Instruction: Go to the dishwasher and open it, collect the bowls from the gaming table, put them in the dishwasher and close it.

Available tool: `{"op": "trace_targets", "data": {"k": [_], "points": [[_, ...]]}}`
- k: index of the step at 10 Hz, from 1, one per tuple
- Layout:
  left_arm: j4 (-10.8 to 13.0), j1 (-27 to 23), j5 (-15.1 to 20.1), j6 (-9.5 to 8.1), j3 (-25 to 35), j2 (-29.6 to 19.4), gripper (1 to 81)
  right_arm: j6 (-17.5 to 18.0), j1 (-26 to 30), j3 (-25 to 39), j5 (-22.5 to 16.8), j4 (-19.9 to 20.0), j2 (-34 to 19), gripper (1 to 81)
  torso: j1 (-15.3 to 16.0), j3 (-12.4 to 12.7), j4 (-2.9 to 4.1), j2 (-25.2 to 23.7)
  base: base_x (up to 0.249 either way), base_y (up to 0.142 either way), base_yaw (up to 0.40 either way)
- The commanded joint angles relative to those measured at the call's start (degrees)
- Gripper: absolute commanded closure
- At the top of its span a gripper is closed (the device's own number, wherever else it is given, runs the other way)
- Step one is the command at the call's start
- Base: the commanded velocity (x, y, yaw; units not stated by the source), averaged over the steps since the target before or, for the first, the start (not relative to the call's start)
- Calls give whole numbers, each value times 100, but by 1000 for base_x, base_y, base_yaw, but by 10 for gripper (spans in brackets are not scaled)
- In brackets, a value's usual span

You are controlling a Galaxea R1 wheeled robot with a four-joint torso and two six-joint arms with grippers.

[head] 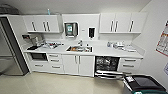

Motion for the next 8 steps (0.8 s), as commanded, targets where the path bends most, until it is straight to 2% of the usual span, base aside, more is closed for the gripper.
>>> {"op": "trace_targets", "data": {"k": [1, 8], "points": [[66, -90, 177, 12, -6, -135, 811, -25, 187, 3, -213, -70, -38, 811, 0, 0, 0, 0, 114, 0, 0], [49, -90, 177, 12, 3, -152, 811, -25, 196, 12, -213, -97, -38, 811, -9, 0, 0, -2, 114, 0, 0]]}}
